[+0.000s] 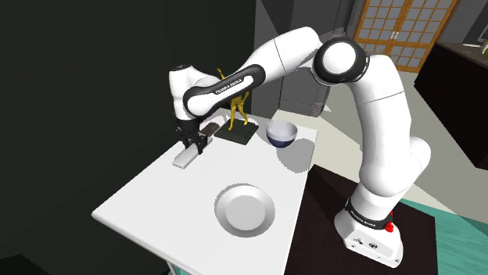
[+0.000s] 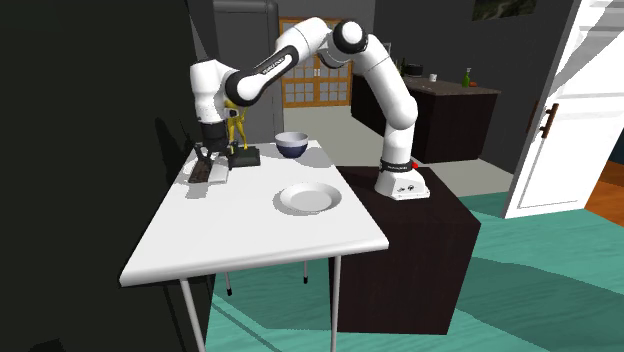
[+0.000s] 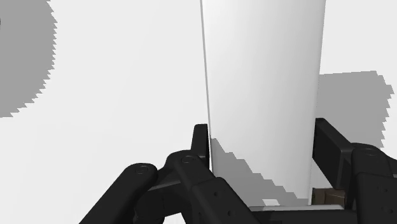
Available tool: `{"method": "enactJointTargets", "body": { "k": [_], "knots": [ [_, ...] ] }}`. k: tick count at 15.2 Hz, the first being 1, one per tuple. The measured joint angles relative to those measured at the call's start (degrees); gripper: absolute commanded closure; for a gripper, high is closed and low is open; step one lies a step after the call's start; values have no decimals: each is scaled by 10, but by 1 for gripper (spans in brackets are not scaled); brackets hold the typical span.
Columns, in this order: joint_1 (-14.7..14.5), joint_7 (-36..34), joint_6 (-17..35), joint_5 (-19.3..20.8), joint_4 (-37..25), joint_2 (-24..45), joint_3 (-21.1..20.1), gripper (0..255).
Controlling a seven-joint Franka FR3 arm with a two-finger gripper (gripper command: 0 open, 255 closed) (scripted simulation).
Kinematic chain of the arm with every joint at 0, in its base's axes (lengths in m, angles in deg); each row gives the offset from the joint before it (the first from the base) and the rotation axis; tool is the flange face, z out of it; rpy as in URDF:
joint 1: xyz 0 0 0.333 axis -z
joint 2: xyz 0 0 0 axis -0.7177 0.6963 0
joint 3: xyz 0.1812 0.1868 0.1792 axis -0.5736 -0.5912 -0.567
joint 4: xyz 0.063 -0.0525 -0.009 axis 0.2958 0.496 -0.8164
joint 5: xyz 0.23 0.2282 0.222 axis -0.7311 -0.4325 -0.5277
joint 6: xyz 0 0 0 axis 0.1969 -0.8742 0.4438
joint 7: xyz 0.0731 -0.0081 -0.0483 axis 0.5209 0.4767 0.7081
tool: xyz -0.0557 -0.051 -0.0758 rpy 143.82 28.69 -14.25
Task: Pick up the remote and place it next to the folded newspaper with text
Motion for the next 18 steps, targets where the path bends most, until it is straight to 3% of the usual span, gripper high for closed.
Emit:
{"method": "enactJointTargets", "body": {
  "k": [18],
  "knots": [
    [-16, -14, 70, 40, 13, 62, 33, 255]
  ]
}}
